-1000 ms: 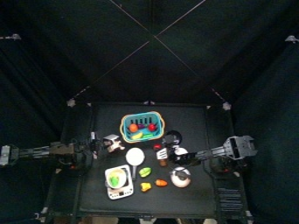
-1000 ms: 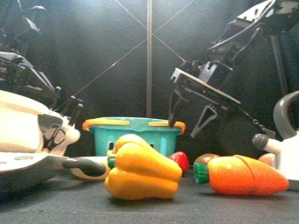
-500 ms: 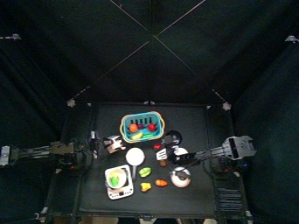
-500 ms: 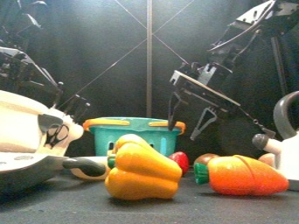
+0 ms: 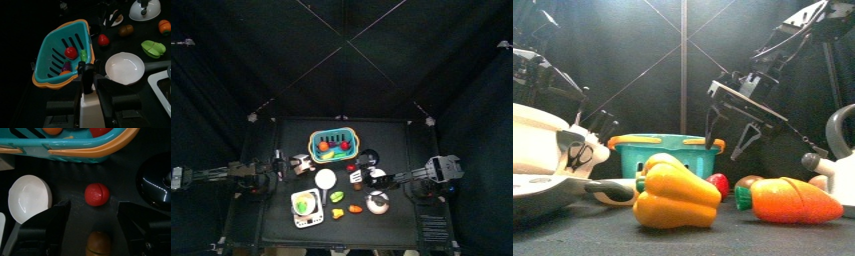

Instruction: Grab cleaver handle

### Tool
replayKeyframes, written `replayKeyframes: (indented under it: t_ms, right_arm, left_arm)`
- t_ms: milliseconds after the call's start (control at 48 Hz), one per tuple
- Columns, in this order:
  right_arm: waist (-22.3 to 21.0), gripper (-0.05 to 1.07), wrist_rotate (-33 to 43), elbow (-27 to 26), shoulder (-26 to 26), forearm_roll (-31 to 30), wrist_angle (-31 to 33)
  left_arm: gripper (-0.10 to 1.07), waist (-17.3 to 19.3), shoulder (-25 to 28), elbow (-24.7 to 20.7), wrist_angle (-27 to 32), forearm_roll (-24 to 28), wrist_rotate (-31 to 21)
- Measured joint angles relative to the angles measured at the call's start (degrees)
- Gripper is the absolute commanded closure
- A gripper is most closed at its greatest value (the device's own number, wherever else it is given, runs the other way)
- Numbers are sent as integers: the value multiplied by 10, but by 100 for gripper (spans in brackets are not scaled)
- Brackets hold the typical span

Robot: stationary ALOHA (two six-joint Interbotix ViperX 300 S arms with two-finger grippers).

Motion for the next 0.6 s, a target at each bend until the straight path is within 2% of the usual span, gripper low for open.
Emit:
replayKeyframes:
  t_ms: [125,604]
  right_arm:
    - [0,7,0,0,0,0,0]
    - [0,7,1,-1,4,0,-4]
  left_arm:
    - [35,3,0,-2,1,13,1]
    - [35,1,0,-19,2,12,-1]
